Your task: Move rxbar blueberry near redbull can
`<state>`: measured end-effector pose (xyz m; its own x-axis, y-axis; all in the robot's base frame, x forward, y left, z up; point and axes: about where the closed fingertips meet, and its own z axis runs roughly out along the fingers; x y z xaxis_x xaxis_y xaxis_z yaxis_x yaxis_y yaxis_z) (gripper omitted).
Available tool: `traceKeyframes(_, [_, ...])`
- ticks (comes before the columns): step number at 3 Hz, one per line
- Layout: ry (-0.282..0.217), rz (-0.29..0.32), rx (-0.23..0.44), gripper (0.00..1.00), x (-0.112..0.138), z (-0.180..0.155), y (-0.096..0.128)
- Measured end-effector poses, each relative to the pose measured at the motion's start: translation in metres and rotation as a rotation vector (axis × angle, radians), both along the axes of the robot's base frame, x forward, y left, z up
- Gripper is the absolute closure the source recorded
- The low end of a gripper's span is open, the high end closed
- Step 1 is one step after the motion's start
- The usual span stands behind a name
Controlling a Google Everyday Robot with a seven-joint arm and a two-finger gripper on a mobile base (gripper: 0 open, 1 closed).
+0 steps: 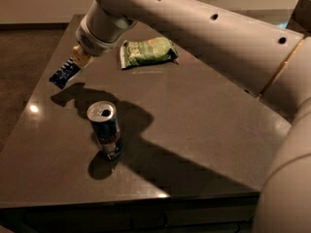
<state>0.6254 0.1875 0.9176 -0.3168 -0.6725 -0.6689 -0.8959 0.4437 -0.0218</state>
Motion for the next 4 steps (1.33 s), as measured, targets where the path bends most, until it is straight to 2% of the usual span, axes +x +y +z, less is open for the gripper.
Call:
traceKeyframes(1, [0.037, 0.021, 0.009, 1.0, -0.039, 0.004, -0.018])
traceKeyframes(2, [0.038, 0.021, 0.008, 1.0, -0.04, 0.004, -0.017])
traceKeyframes(3, [0.045, 0.005, 0.01, 1.0, -0.054, 0.004, -0.027])
traceKeyframes(4, [0.056, -0.024, 0.017, 1.0, -0.078, 0.005, -0.045])
